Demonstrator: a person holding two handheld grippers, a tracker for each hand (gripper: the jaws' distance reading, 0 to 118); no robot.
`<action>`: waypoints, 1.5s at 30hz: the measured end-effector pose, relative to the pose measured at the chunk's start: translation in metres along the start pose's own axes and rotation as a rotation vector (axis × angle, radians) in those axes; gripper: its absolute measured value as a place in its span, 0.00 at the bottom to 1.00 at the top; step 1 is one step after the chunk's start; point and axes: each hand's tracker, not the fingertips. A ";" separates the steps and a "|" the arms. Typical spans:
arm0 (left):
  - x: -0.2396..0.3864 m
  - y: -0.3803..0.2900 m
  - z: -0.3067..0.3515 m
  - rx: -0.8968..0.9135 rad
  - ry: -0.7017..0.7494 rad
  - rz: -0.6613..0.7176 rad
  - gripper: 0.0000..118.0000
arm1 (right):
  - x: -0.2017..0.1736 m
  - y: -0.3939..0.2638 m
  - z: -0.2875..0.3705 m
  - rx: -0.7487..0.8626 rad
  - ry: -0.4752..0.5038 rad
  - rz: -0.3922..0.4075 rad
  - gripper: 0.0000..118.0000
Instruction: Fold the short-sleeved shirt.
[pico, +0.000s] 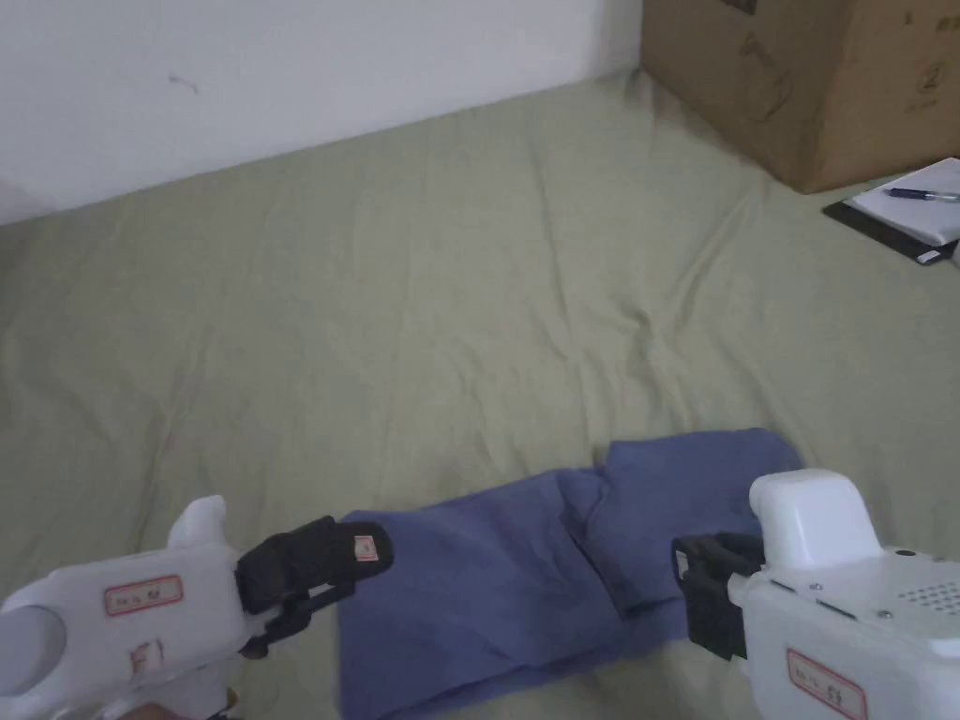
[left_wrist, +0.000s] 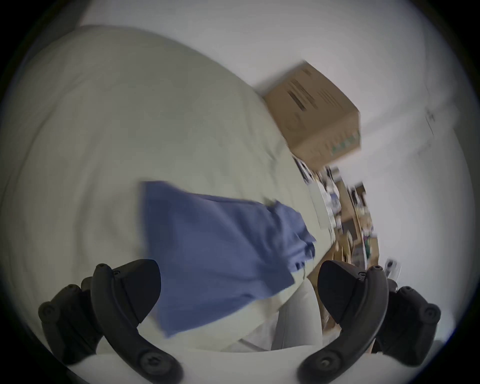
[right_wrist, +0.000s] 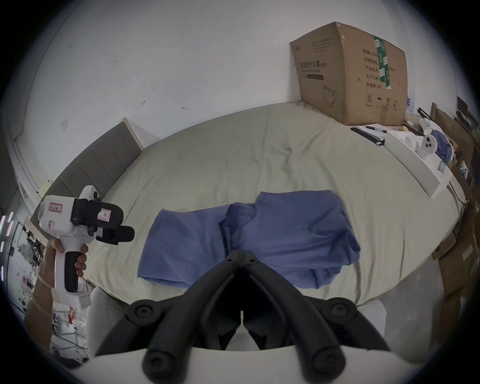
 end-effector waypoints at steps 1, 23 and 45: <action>-0.019 0.002 0.005 0.014 -0.034 0.039 1.00 | -0.006 0.002 -0.003 -0.005 0.006 0.009 0.00; -0.083 0.008 -0.054 -0.180 -0.257 0.215 0.06 | -0.066 0.023 -0.021 -0.051 -0.041 0.173 0.00; -0.121 0.054 0.164 0.069 0.133 0.135 0.06 | -0.073 0.010 -0.012 0.007 0.014 0.134 0.00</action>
